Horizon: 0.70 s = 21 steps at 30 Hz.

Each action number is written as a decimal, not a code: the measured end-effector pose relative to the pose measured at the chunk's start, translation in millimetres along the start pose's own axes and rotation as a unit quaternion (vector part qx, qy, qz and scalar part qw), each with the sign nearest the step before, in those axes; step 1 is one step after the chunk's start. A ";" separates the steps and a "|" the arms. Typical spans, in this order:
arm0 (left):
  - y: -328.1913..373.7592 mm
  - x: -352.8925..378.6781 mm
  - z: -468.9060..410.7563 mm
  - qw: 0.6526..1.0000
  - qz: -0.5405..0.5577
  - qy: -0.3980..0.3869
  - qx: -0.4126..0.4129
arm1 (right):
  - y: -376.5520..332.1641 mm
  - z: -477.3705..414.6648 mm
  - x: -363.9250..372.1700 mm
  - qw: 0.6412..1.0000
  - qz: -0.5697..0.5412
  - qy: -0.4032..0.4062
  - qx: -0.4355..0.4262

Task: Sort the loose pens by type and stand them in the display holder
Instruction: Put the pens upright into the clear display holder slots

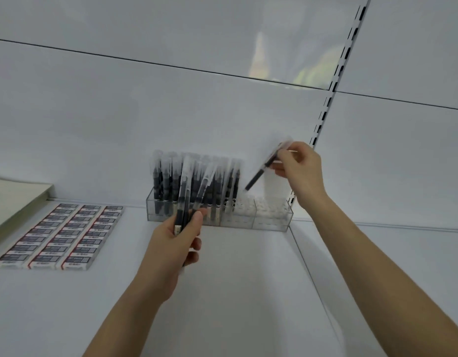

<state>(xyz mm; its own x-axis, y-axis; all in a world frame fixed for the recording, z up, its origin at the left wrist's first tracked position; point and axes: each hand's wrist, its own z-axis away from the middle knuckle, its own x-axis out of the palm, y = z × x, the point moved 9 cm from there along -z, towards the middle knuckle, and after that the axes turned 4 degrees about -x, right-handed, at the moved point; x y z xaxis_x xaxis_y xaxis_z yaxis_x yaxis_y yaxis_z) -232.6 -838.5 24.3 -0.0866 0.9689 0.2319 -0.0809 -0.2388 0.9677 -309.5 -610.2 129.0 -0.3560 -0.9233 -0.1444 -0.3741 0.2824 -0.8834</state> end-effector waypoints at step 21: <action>-3.4 -13.9 8.9 0.998 0.063 0.002 -0.013 | 39.1 7.0 60.2 0.955 0.244 -0.163 -0.039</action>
<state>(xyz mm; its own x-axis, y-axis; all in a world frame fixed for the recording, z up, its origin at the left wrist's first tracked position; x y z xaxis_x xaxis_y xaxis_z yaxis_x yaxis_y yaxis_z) -222.3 -850.6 18.7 -0.1018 0.9306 0.3516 -0.0946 -0.3609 0.9278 -339.6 -656.6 82.6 -0.2244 -0.7051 -0.6727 -0.2983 0.7069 -0.6414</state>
